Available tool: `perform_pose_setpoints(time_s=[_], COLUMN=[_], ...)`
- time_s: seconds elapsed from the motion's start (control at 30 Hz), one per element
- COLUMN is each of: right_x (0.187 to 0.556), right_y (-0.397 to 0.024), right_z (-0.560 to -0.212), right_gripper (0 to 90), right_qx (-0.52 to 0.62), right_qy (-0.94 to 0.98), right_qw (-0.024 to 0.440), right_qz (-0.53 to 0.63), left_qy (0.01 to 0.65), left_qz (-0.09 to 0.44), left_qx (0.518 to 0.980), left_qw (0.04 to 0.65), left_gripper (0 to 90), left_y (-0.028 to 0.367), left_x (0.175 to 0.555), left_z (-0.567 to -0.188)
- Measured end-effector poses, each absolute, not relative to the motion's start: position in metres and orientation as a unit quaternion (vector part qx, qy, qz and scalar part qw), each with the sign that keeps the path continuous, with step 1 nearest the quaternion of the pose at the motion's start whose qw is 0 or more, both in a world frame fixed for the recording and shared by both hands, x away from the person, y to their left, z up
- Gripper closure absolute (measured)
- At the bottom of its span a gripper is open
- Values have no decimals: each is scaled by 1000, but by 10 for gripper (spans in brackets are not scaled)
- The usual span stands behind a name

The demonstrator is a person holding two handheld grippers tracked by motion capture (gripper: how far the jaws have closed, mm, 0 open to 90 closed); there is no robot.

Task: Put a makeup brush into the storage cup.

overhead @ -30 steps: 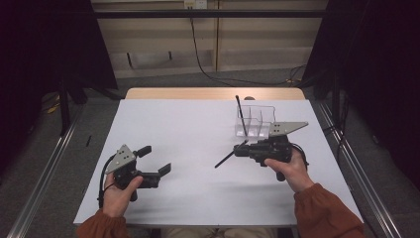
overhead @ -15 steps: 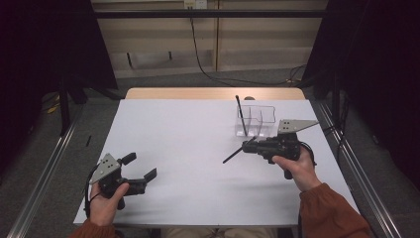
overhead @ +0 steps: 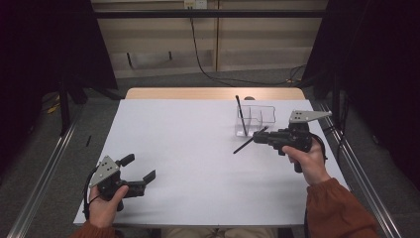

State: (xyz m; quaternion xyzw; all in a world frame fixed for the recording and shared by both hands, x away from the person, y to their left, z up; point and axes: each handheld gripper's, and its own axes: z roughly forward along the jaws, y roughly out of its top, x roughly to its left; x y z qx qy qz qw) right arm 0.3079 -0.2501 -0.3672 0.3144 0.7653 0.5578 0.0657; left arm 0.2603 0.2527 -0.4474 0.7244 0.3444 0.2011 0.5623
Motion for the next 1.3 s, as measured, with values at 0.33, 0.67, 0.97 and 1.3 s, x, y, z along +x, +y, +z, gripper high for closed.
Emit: perform_pose_setpoints(time_s=[0.33,0.67,0.97,1.3], right_x=[325,343,356,367], right_y=[-255,-263,-263,-260], right_z=[-349,-336,-327,-319], right_gripper=[837,838,837,837], right_qx=[327,352,362,366], right_qy=[765,755,753,759], right_qw=[87,109,123,136], right_qz=[548,542,535,521], left_qy=[343,344,343,341], left_qz=[207,203,202,199], left_qx=[724,722,724,726], left_qw=[562,565,564,563], left_gripper=[33,34,34,34], left_y=[256,258,257,255], left_x=[258,257,258,257], left_z=[-446,-445,-445,-445])
